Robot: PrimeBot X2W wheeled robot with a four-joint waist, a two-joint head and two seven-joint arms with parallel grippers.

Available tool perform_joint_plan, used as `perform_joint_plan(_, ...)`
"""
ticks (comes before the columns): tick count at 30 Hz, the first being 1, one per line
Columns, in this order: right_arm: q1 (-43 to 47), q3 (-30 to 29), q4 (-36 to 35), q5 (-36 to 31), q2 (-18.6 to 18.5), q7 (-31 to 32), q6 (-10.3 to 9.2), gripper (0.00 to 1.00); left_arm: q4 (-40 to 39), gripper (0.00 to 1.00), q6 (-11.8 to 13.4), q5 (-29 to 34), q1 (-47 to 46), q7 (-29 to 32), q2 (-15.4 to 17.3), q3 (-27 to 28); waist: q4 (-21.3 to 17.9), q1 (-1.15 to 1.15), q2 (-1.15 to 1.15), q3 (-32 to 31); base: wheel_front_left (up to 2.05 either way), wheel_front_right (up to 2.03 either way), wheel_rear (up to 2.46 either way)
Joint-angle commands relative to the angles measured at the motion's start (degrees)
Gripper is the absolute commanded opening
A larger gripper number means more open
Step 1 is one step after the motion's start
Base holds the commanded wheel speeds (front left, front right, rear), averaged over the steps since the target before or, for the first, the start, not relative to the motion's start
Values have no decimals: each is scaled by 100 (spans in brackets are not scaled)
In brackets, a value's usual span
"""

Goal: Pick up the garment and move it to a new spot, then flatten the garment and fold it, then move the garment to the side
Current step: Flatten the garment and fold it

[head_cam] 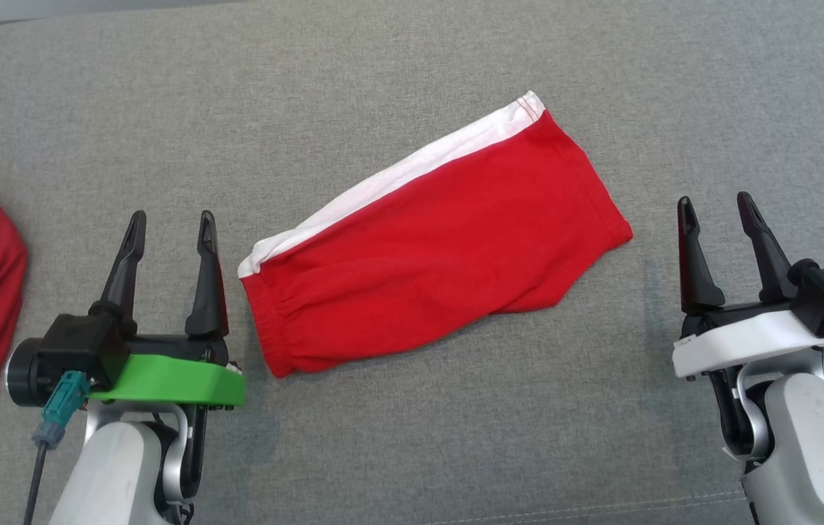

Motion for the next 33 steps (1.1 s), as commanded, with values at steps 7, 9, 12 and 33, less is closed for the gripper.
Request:
perform_joint_plan(7, 103, -9, 5, -20, -12, -18, -8, 100, -50, 100, 56, -28, 87, 55, 67, -31, -7, 0, 0, -63, 0, 0, 0)
perform_joint_plan(9, 79, -10, 32, -18, -29, -18, -8, 100, -58, 100, 56, -28, 77, 69, 65, -48, 13, 0, 0, -66, 0, 0, 0)
perform_joint_plan(12, -26, 0, 90, 15, -84, -18, -8, 100, -84, 100, 61, -28, 48, 86, 52, -77, 61, 0, 0, -52, 0, 0, 0)
perform_joint_plan(33, -2030, 1268, 2930, 475, -370, 234, -3, 100, 33, 100, -83, -32, -652, -115, -331, -287, 846, 0, 0, 927, 0, 0, 0)
